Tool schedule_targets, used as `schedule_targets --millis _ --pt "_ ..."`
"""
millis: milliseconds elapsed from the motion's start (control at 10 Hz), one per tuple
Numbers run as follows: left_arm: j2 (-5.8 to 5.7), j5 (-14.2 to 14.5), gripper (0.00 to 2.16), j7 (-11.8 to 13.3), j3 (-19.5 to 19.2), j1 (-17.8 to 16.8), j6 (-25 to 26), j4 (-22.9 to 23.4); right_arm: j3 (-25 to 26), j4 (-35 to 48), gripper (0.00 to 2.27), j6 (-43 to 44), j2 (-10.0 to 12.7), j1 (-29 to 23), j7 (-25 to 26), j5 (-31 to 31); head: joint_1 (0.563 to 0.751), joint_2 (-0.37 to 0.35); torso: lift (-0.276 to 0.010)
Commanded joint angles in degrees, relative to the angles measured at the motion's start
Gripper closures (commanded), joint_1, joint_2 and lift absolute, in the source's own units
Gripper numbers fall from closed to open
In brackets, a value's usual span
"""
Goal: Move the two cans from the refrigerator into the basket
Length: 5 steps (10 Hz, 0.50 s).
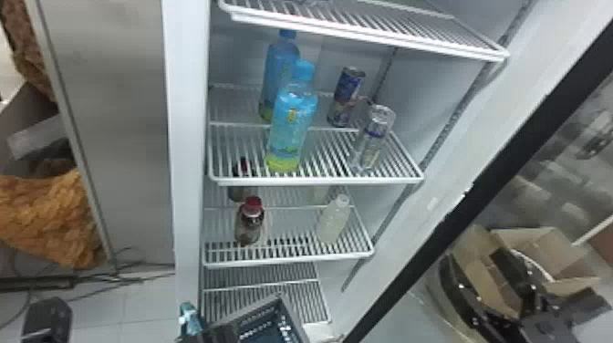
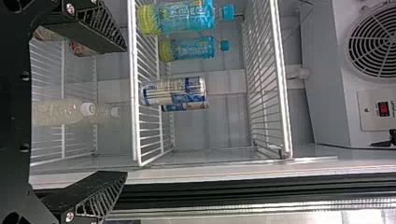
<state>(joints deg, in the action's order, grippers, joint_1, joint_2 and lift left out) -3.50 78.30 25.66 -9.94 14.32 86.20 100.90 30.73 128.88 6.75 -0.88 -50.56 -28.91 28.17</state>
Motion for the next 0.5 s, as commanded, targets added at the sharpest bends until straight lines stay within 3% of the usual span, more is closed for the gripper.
schedule_targets --millis 0,400 --pt "-0.02 0.08 1.20 0.01 0.00 0.02 0.00 0.00 -0.11 -0.28 0.10 0.00 0.00 0.22 0.00 0.05 0.695 -0.350 -0.035" --pt "-0.02 0.20 1.20 0.01 -0.12 0.16 0.00 0.00 -0.57 -0.42 0.10 0.00 -0.18 0.50 0.00 0.05 0.695 -0.350 -0.035"
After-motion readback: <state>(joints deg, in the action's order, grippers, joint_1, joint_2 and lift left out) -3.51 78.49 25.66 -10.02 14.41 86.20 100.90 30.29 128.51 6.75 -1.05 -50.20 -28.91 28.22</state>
